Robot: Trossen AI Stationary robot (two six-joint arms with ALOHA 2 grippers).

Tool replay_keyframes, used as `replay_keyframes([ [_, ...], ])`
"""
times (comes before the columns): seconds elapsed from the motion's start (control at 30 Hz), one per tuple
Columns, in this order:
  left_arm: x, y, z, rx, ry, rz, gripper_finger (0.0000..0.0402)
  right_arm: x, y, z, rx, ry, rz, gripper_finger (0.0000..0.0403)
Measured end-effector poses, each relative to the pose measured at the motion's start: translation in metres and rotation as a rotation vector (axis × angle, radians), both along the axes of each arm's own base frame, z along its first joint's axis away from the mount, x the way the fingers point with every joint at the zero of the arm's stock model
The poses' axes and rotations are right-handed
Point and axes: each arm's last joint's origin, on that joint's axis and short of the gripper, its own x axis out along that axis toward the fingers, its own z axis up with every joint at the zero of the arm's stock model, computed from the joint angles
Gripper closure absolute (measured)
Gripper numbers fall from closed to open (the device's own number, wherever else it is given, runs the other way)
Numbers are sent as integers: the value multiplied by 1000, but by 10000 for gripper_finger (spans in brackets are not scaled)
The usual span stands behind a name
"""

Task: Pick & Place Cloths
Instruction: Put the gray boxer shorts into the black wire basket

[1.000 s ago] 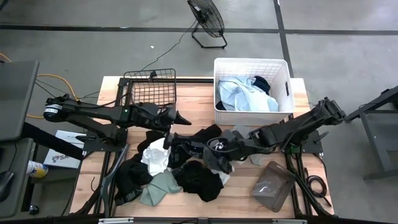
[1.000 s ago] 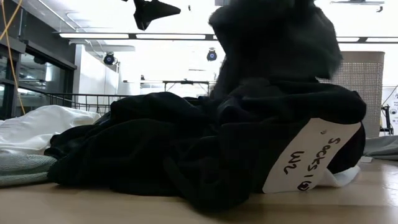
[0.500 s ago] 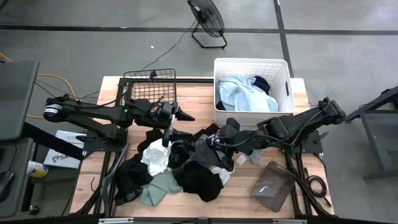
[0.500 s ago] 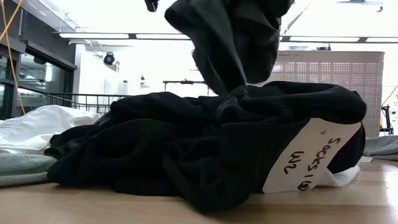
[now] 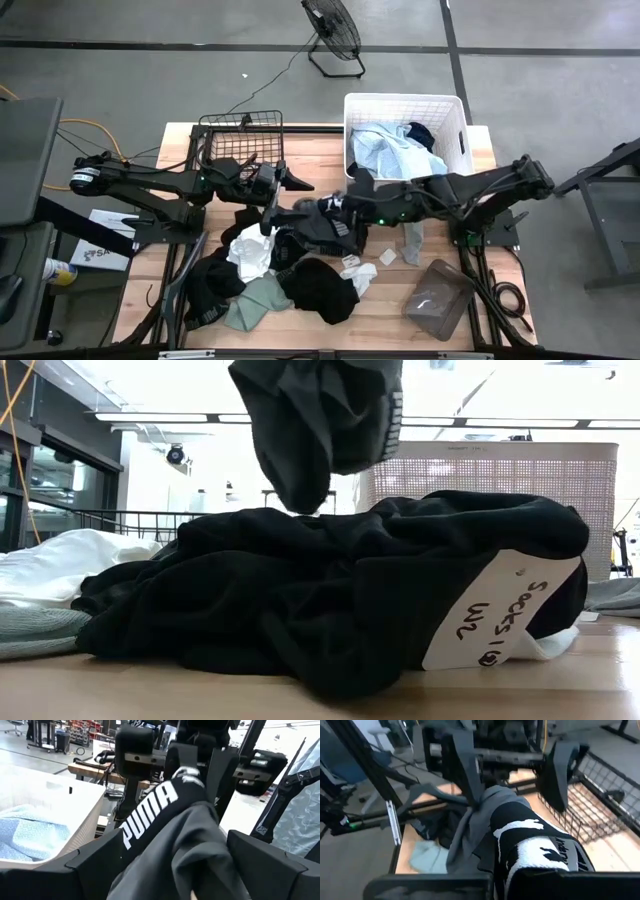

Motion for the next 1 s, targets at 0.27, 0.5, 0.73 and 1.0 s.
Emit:
replay_keyframes([
  [0.27, 0, 0, 0, -1, 0, 3, 50, 3, -9, 2, -9, -16, -10, 399],
  [0.5, 0, 0, 0, 0, 0, -9, 50, 6, -14, 7, -28, -73, -16, 399],
  [0.73, 0, 0, 0, -1, 0, -10, 50, 9, -19, 16, -53, -161, -21, 399],
  [1.0, 0, 0, 0, -1, 0, -10, 50, 12, -19, 28, -89, -285, -12, 399],
])
